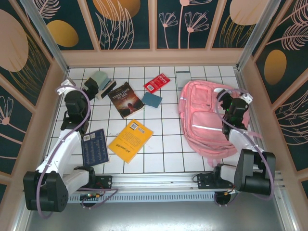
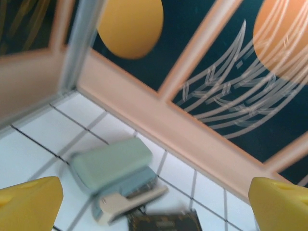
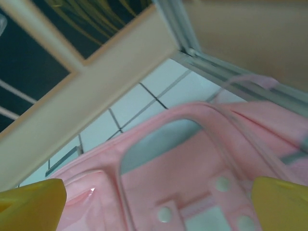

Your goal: Pack the student bag

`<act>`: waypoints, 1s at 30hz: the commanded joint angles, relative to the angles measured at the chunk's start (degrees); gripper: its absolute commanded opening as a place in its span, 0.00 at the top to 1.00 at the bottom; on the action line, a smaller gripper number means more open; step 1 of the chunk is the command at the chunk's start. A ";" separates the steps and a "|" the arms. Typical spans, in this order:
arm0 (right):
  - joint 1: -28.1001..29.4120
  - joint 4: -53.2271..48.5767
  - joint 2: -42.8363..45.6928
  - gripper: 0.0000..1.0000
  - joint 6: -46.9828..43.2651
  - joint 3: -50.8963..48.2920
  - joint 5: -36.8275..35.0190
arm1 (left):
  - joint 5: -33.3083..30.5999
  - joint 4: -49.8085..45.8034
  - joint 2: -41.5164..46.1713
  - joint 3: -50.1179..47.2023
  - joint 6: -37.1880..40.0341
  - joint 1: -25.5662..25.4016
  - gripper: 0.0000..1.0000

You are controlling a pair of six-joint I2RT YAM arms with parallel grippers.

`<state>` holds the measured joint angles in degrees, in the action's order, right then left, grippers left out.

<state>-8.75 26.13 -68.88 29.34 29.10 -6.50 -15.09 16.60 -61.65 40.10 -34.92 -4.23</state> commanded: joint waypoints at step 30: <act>-0.73 -25.24 -12.13 0.01 5.03 9.06 5.38 | 17.08 0.70 -5.88 -7.18 -4.74 -8.69 0.01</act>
<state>-14.31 0.97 -79.77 36.34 35.44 -7.01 0.95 15.25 -67.29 33.19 -40.75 -12.45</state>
